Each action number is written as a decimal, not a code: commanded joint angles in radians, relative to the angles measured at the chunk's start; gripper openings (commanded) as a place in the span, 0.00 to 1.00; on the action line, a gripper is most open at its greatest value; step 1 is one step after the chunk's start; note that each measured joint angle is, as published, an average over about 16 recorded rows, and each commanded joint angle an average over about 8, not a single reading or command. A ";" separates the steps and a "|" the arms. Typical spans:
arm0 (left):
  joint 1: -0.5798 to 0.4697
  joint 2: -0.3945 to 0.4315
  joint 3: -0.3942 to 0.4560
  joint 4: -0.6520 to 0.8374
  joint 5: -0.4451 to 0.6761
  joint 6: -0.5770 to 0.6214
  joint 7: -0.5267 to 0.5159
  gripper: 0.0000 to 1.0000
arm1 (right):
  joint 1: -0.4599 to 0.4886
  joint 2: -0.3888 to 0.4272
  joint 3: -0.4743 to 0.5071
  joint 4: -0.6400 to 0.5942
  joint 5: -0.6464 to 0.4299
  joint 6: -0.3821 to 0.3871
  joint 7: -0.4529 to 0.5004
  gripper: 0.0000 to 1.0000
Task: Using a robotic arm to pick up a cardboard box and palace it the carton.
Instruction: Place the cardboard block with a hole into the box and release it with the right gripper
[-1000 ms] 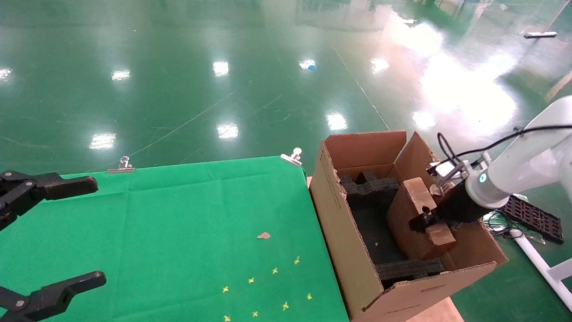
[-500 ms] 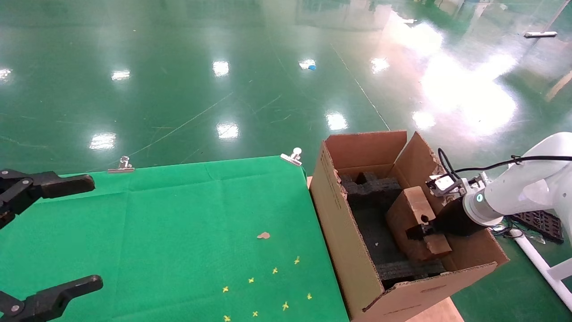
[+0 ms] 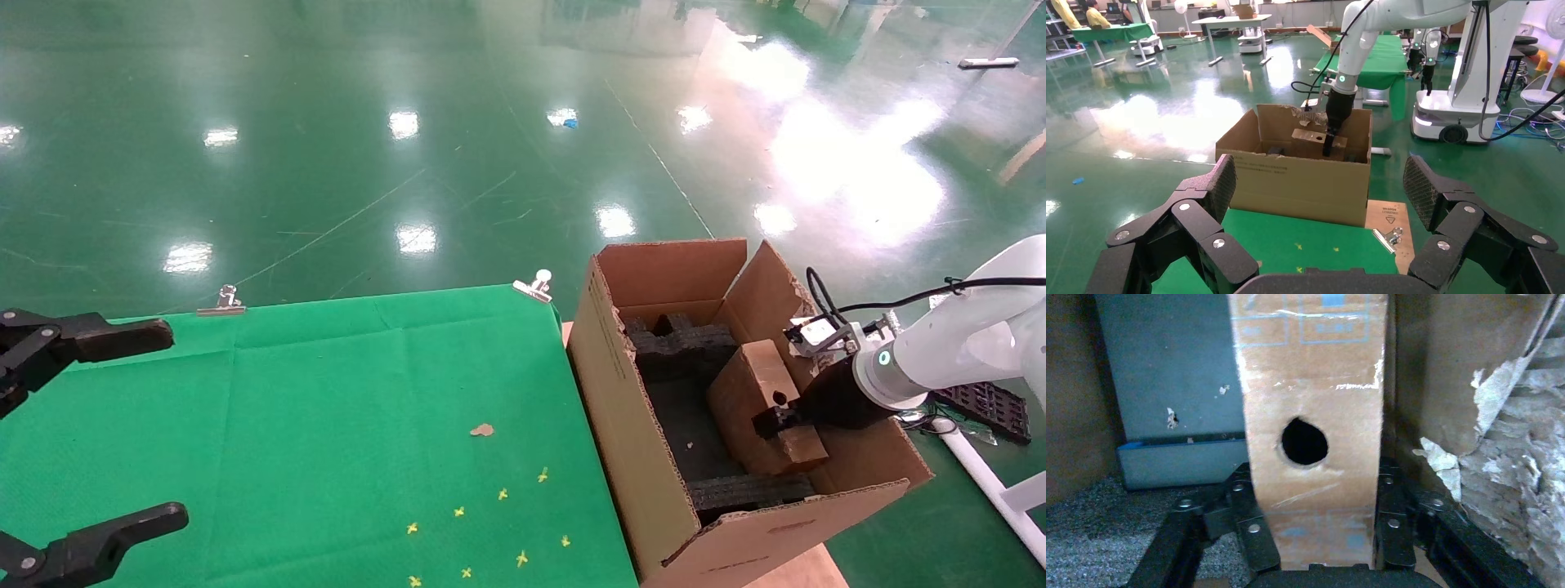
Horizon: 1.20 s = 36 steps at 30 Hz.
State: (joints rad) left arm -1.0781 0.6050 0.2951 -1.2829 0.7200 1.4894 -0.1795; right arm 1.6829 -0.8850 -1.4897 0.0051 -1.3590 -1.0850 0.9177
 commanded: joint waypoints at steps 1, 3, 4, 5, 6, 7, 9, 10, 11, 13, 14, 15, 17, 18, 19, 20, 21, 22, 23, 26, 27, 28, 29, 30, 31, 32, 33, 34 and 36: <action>0.000 0.000 0.000 0.000 0.000 0.000 0.000 1.00 | 0.002 -0.001 0.000 -0.001 0.000 -0.001 0.001 1.00; 0.000 0.000 0.000 0.000 0.000 0.000 0.000 1.00 | 0.007 -0.002 0.000 -0.001 0.000 -0.003 0.001 1.00; 0.000 0.000 0.000 0.000 0.000 0.000 0.000 1.00 | 0.010 -0.002 0.000 -0.001 0.000 -0.004 0.001 1.00; 0.000 0.000 0.000 0.000 0.000 0.000 0.000 1.00 | 0.014 -0.002 0.000 -0.001 0.000 -0.005 0.000 1.00; 0.000 0.000 0.000 0.000 0.000 0.000 0.000 1.00 | 0.017 -0.002 0.000 -0.001 -0.001 -0.006 -0.001 1.00; 0.000 0.000 0.000 0.000 0.000 0.000 0.000 1.00 | 0.021 -0.002 -0.001 0.000 -0.001 -0.007 -0.002 1.00; 0.000 0.000 0.001 0.000 0.000 0.000 0.000 1.00 | 0.029 -0.001 -0.001 0.000 -0.002 -0.010 -0.004 1.00; 0.000 0.000 0.001 0.000 0.000 0.000 0.000 1.00 | 0.034 -0.001 -0.001 0.001 -0.002 -0.011 -0.005 1.00; 0.000 0.000 0.001 0.000 0.000 0.000 0.000 1.00 | 0.039 -0.001 -0.002 0.001 -0.003 -0.013 -0.006 1.00; 0.000 0.000 0.001 0.000 -0.001 0.000 0.000 1.00 | 0.050 0.001 -0.002 0.002 -0.003 -0.016 -0.009 1.00; 0.000 0.000 0.001 0.000 -0.001 0.000 0.000 1.00 | 0.057 0.002 -0.001 0.002 -0.002 -0.018 -0.011 1.00; 0.000 0.000 0.001 0.000 -0.001 0.000 0.000 1.00 | 0.065 0.003 -0.001 0.003 -0.001 -0.020 -0.014 1.00; 0.000 0.000 0.001 0.000 -0.001 0.000 0.001 1.00 | 0.084 0.007 0.001 0.006 0.002 -0.024 -0.020 1.00; 0.000 0.000 0.001 0.000 -0.001 0.000 0.001 1.00 | 0.096 0.009 0.003 0.008 0.004 -0.027 -0.024 1.00; 0.000 0.000 0.001 0.000 -0.001 0.000 0.001 1.00 | 0.109 0.013 0.005 0.010 0.007 -0.030 -0.029 1.00; 0.000 0.000 0.001 0.000 -0.001 -0.001 0.001 1.00 | 0.124 0.016 0.008 0.013 0.010 -0.034 -0.035 1.00; 0.000 -0.001 0.001 0.000 -0.001 -0.001 0.001 1.00 | 0.141 0.021 0.011 0.016 0.015 -0.038 -0.042 1.00; 0.000 -0.001 0.001 0.000 -0.001 -0.001 0.001 1.00 | 0.160 0.026 0.014 0.020 0.020 -0.042 -0.051 1.00; 0.000 -0.001 0.001 0.000 -0.001 -0.001 0.001 1.00 | 0.181 0.031 0.018 0.025 0.025 -0.047 -0.061 1.00; 0.000 -0.001 0.002 0.000 -0.001 -0.001 0.001 1.00 | 0.253 0.053 0.035 0.045 0.047 -0.064 -0.100 1.00; 0.000 -0.001 0.002 0.000 -0.001 -0.001 0.001 1.00 | 0.279 0.062 0.041 0.053 0.055 -0.069 -0.117 1.00; 0.000 -0.001 0.002 0.000 -0.001 -0.001 0.001 1.00 | 0.305 0.071 0.048 0.062 0.063 -0.072 -0.135 1.00; 0.000 -0.001 0.002 0.000 -0.001 -0.001 0.001 1.00 | 0.328 0.080 0.054 0.071 0.070 -0.075 -0.152 1.00; 0.000 -0.001 0.002 0.000 -0.001 -0.001 0.001 1.00 | 0.350 0.089 0.060 0.080 0.078 -0.077 -0.170 1.00; 0.000 -0.001 0.002 0.000 -0.001 -0.001 0.001 1.00 | 0.370 0.097 0.067 0.088 0.087 -0.078 -0.187 1.00; 0.000 -0.001 0.002 0.000 -0.001 -0.001 0.001 1.00 | 0.385 0.106 0.074 0.097 0.095 -0.077 -0.204 1.00; 0.000 -0.001 0.002 0.000 -0.001 -0.001 0.001 1.00 | 0.398 0.115 0.082 0.105 0.105 -0.073 -0.222 1.00; 0.000 -0.001 0.002 0.000 -0.001 -0.001 0.001 1.00 | 0.408 0.124 0.090 0.113 0.116 -0.067 -0.238 1.00; 0.000 -0.001 0.002 0.000 -0.001 -0.001 0.001 1.00 | 0.422 0.139 0.105 0.126 0.135 -0.058 -0.266 1.00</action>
State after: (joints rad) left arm -1.0785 0.6042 0.2971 -1.2828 0.7185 1.4884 -0.1785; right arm 2.0913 -0.7490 -1.3831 0.1280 -1.2222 -1.1387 0.6623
